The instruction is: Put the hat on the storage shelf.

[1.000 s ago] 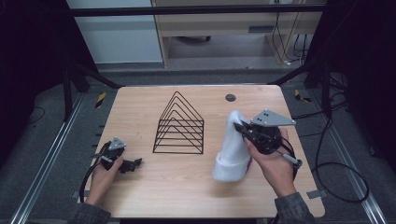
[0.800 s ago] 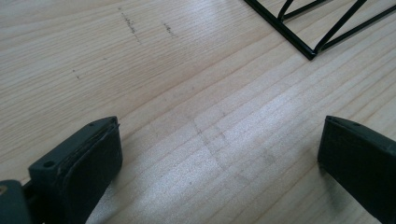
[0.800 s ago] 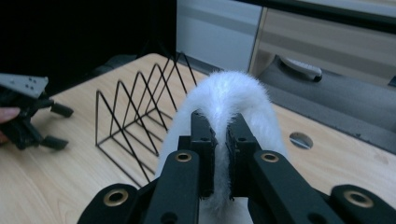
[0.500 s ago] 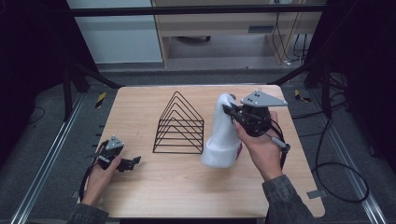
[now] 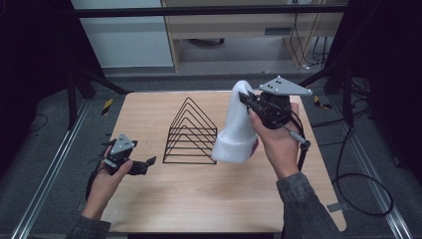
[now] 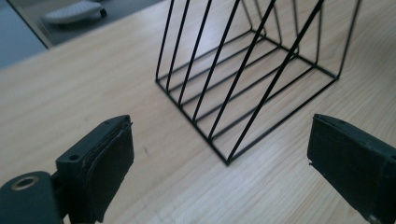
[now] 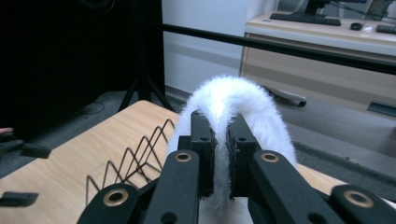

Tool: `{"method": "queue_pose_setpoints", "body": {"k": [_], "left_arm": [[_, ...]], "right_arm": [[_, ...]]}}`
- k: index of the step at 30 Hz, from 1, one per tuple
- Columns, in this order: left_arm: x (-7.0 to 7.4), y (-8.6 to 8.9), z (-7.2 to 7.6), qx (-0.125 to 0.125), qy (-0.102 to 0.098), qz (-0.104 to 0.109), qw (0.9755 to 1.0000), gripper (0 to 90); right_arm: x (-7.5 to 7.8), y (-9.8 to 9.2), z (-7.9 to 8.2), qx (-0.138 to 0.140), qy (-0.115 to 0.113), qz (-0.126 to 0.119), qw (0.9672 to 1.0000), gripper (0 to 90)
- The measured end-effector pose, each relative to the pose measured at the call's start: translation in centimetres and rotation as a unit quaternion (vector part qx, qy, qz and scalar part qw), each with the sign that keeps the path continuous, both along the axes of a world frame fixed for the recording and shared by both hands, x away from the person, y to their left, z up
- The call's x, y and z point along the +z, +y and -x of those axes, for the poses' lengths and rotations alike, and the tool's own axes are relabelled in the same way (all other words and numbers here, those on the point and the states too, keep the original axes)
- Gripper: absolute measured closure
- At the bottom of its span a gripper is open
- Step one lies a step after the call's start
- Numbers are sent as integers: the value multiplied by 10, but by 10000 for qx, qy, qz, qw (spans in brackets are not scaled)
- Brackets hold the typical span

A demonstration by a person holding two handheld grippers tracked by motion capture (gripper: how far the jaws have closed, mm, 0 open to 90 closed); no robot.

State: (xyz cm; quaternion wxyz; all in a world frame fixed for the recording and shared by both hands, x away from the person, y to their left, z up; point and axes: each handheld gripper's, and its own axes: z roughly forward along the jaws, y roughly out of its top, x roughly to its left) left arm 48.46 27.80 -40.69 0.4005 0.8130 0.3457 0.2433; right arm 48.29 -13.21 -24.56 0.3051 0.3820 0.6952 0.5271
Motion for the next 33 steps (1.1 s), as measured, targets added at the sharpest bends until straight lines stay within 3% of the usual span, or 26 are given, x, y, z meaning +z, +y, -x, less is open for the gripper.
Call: {"method": "queue_pose_setpoints", "body": {"k": [1,3,7,16,23,33], "left_arm": [[15,-10,3,-114,-110,-97,9998,66],[30,-18,4,-229,-177,-211,9994,66],[56,-32,4,-404,-269,-174,9987,66],[95,-53,0,-587,-529,-298,9964,72],[107,-64,0,-750,-526,-186,9956,82],[109,-77,-3,-882,-476,-1,9950,103]], "right_arm": [[5,1,-2,-58,-30,2,10000,843],[8,3,-4,-79,-46,-13,10000,843],[15,7,-10,-116,-52,-24,9999,843],[31,25,-16,-46,-134,-18,9999,842],[43,40,-20,-1,-230,-37,9997,842],[49,59,-26,104,-269,-54,9996,841]]}}
